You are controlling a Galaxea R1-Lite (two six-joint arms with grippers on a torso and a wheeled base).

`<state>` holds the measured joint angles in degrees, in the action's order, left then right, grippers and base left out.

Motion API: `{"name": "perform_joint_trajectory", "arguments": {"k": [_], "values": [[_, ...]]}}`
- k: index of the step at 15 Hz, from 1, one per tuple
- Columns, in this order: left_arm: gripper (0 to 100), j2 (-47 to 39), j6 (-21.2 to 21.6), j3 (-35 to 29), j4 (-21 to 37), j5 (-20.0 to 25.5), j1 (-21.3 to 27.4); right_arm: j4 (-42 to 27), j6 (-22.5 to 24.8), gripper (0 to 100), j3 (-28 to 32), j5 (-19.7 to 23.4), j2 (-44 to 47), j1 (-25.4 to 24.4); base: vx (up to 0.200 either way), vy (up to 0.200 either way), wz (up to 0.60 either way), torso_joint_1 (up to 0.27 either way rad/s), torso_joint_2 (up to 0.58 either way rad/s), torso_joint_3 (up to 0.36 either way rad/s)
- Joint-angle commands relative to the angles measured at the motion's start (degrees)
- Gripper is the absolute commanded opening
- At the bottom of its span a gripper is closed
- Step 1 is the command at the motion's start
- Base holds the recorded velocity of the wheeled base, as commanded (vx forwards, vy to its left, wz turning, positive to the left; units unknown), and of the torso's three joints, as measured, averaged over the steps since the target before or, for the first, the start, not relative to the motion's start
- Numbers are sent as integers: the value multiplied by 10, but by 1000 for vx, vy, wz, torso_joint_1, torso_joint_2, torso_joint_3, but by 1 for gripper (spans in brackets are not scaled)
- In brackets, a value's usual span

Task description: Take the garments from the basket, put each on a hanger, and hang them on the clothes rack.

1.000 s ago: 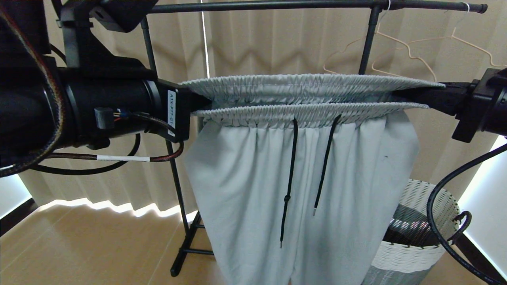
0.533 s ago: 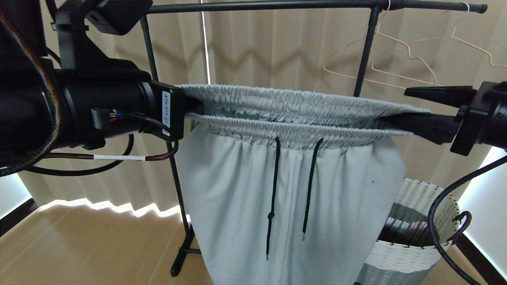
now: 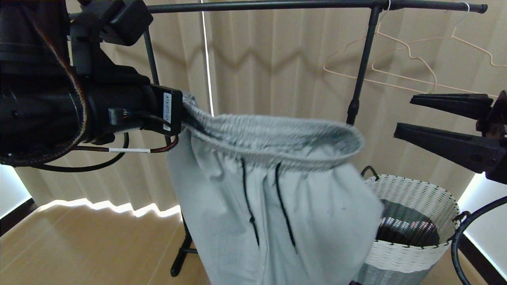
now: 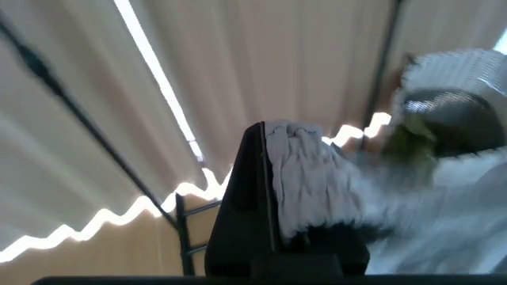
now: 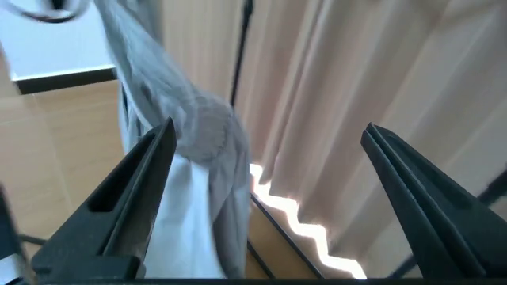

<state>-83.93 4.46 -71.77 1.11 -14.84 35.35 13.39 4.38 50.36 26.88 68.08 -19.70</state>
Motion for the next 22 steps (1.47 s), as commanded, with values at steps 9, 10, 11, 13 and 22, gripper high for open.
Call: {"name": "perform_joint_trajectory", "arguments": {"k": [9, 10, 11, 13, 22], "values": [[0, 38, 3, 49, -14, -14, -6, 22, 85, 100, -76, -76, -22, 138, 0, 0, 0, 0, 0, 0], [0, 43, 3, 54, -14, -13, -6, 23, 111, 100, -91, -89, -23, 164, 0, 0, 0, 0, 0, 0], [0, 47, 3, 57, -14, -13, -6, 29, 129, 100, -101, -90, -23, 180, 0, 0, 0, 0, 0, 0], [0, 50, 3, 59, -15, -13, -6, 31, 135, 100, -104, -91, -29, 212, 0, 0, 0, 0, 0, 0], [0, 63, 8, 72, -17, -10, -5, 31, 176, 100, -120, -162, -49, 265, 0, 0, 0, 0, 0, 0]]}}
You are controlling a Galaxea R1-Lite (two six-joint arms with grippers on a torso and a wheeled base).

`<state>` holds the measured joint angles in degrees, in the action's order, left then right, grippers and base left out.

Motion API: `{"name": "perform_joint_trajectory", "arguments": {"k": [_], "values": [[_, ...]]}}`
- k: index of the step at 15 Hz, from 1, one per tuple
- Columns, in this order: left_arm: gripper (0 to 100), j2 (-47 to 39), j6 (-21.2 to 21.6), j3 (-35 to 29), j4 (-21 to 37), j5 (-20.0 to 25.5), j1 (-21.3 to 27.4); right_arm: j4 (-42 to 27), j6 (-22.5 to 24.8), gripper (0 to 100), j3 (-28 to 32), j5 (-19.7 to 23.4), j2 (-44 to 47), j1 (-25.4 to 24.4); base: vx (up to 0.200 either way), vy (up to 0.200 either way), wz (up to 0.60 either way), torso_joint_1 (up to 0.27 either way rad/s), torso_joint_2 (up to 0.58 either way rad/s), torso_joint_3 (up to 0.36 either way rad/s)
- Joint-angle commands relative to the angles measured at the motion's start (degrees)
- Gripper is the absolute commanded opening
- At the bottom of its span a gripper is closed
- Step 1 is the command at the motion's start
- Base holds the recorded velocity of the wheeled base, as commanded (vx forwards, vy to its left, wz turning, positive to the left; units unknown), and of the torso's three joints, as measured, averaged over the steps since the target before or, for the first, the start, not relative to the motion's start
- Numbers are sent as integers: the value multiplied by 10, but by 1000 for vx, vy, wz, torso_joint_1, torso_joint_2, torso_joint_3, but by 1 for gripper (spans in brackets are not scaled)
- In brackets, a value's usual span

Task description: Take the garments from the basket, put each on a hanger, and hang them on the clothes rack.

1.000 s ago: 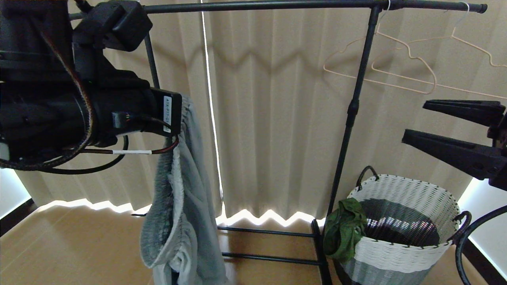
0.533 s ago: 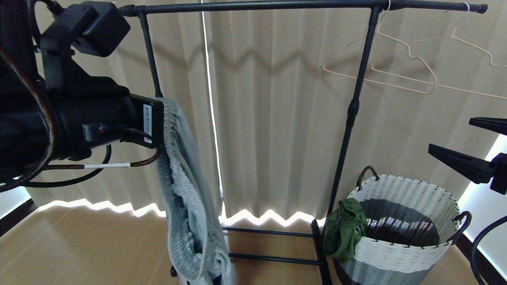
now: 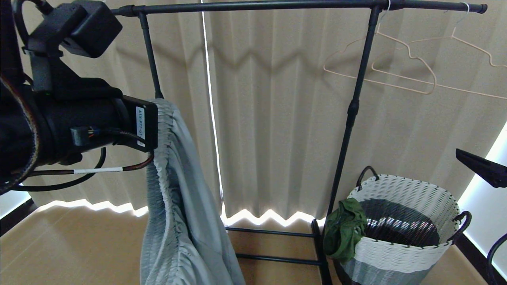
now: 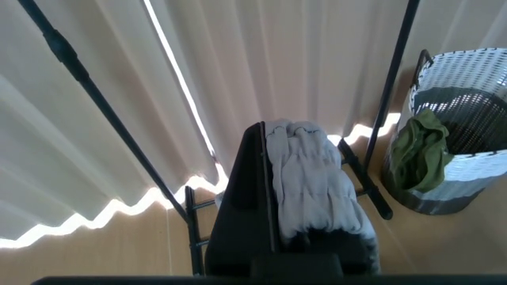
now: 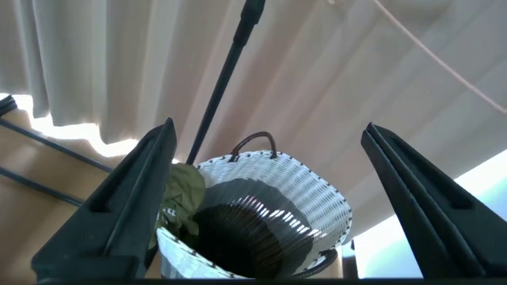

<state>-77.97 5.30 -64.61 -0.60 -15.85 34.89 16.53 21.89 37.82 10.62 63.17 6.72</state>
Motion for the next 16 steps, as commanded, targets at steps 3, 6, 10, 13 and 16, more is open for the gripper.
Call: {"name": "perform_joint_trajectory", "arguments": {"k": [3, 6, 10, 13, 16], "values": [[0, 17, 5, 1, -2, 8, 1, 1, -1, 100, 8, 3, 9, 1, 0, 0, 0, 0, 0, 0], [0, 38, 5, 21, -2, 9, 0, 0, -1, 100, 3, 3, 8, 1, 0, 0, 0, 56, -224, -157], [0, 53, 6, 63, -11, 11, 0, 0, -2, 100, 0, 1, 5, 1, 0, 0, 0, 94, -382, -284], [0, 55, 28, 110, -62, 11, -2, 1, -2, 100, -7, 3, 5, 1, 0, 0, 0, 180, -484, -285], [0, 77, 57, 124, -66, 12, -2, 1, -3, 100, -9, 3, 5, 1, 0, 0, 0, 190, -461, -279]]}}
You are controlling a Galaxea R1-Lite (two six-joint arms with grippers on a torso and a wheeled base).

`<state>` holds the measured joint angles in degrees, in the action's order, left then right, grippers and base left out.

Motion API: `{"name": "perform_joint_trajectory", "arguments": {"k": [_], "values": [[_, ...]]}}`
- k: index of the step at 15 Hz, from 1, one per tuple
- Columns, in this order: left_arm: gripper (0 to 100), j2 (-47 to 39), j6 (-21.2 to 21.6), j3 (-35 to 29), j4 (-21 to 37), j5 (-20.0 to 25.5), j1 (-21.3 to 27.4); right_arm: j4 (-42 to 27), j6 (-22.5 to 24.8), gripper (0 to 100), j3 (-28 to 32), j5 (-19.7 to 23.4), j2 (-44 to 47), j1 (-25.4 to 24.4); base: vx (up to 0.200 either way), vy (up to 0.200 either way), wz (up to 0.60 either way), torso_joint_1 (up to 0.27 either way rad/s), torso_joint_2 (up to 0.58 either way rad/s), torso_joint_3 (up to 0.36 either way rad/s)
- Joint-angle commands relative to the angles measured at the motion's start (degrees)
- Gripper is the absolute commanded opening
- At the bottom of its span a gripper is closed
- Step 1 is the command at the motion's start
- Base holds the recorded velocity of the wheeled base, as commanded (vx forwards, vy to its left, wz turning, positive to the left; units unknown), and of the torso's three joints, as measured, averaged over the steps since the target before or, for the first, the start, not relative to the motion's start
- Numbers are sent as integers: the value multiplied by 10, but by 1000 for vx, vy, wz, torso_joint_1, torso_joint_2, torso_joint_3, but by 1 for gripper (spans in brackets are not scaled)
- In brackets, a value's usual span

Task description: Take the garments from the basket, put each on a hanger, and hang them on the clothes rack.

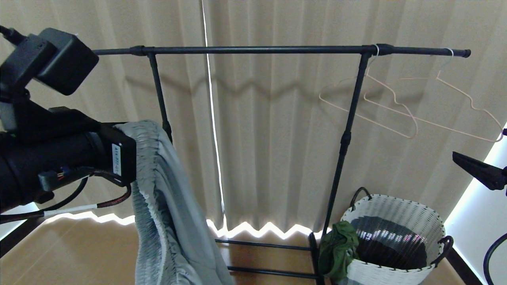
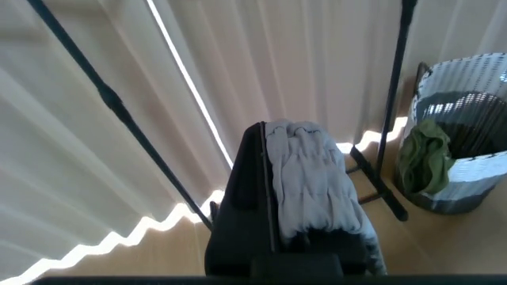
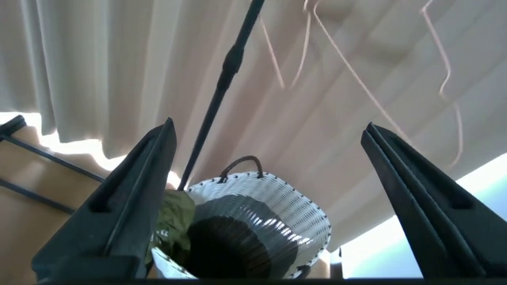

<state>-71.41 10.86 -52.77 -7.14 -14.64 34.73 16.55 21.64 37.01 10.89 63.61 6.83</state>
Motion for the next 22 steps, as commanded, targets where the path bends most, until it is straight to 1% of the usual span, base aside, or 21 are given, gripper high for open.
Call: {"name": "perform_joint_trajectory", "arguments": {"k": [1, 4, 7, 9, 15, 21, 22], "values": [[0, 16, 1, 7, 0, 0, 0, 1, 0, 100, -1, 0, 1, 0, 0, 0, 0, 212, -476, -276], [0, 18, 2, 14, -4, -1, 0, 1, 1, 100, -2, 0, 0, 0, 0, 0, 0, 203, -476, -281], [0, 29, 2, 29, -22, -3, 0, 1, 2, 100, -10, -2, -2, 0, 0, 0, 0, 154, -352, -203], [0, 44, 2, 43, -23, -3, 0, 1, 2, 100, -15, -2, -2, 0, 0, 0, 0, 36, -95, -56], [0, 48, 0, 44, -23, -4, 0, 0, 4, 100, -15, -3, -2, 0, 0, 0, 0, 0, 0, 0], [0, 44, 1, 43, -23, -4, 0, 0, 4, 100, -18, -3, -2, 0, 0, -200, 0, 6, 0, 3], [0, 44, 2, 43, -23, -3, 0, 0, 4, 100, -18, -3, -1, 0, 200, -200, 0, 2, 7, 2]]}}
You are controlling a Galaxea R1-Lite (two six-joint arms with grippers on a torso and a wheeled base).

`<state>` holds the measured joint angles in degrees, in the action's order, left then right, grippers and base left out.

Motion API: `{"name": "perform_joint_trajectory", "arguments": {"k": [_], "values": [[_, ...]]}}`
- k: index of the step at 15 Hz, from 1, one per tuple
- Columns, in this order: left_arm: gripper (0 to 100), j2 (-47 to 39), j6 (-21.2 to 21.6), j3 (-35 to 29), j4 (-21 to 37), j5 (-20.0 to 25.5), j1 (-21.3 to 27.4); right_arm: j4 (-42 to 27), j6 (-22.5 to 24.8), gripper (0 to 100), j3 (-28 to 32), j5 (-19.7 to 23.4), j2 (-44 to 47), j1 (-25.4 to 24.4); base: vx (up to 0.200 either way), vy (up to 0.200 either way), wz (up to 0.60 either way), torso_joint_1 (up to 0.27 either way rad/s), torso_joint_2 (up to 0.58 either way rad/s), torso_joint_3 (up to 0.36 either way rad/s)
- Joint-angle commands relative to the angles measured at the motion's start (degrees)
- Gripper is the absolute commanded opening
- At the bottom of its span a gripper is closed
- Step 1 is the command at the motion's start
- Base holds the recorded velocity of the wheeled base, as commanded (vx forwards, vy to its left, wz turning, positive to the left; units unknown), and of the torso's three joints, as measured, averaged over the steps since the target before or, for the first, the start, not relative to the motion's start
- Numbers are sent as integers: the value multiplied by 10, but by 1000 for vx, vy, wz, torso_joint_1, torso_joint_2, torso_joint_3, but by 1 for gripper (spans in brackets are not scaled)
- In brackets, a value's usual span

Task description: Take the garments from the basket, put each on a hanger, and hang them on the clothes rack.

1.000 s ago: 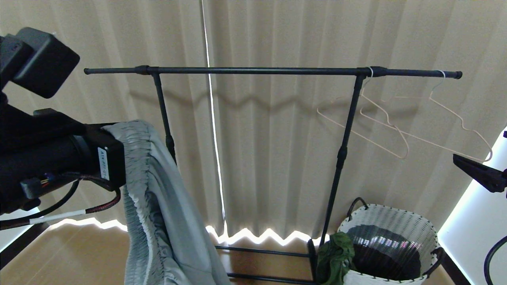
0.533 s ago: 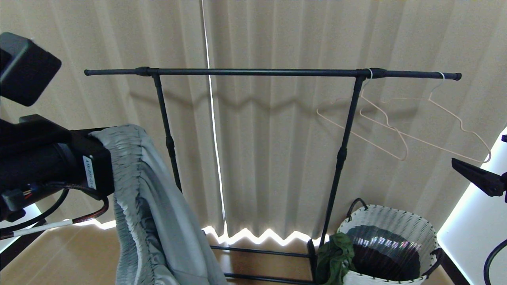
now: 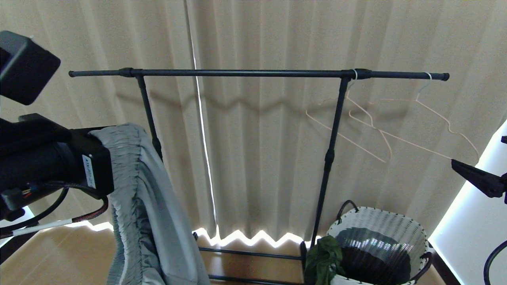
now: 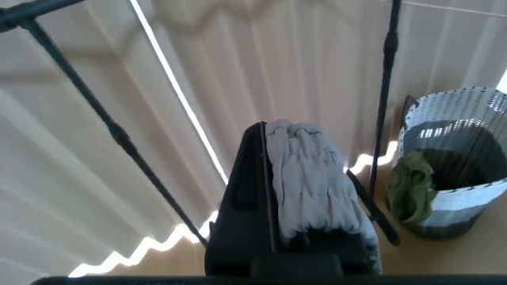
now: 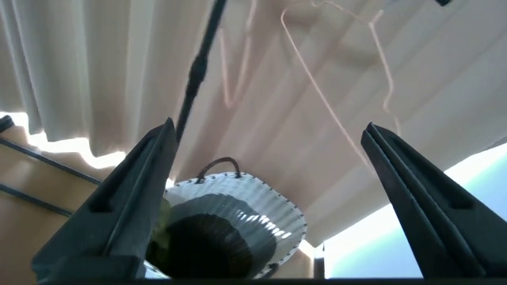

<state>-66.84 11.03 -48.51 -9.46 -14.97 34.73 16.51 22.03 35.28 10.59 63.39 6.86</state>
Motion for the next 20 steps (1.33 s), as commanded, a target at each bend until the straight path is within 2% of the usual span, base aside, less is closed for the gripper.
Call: {"name": "perform_joint_trajectory", "arguments": {"k": [1, 8, 14, 17, 20], "values": [[0, -2, 0, 0, 0, -1, 0, 0, 0, 100, 0, 0, 2, 0, 200, -200, 0, 12, -2, 7], [0, -3, 0, 0, 0, 0, 0, 0, 0, 100, 1, 0, 2, 0, 200, -200, 0, -2, -2, 4], [0, 0, 15, 3, -1, 0, 0, 0, 0, 100, 1, 0, 2, 4, 0, 0, 0, 0, 0, 0], [0, 0, 14, 3, -1, 0, 0, 0, 0, 100, 11, 0, 16, 46, 0, 0, 0, 0, 0, 0], [0, -4, 10, 3, 0, 1, 0, -1, -1, 100, 54, 6, 69, 90, 0, 0, 0, 0, 0, 0]]}}
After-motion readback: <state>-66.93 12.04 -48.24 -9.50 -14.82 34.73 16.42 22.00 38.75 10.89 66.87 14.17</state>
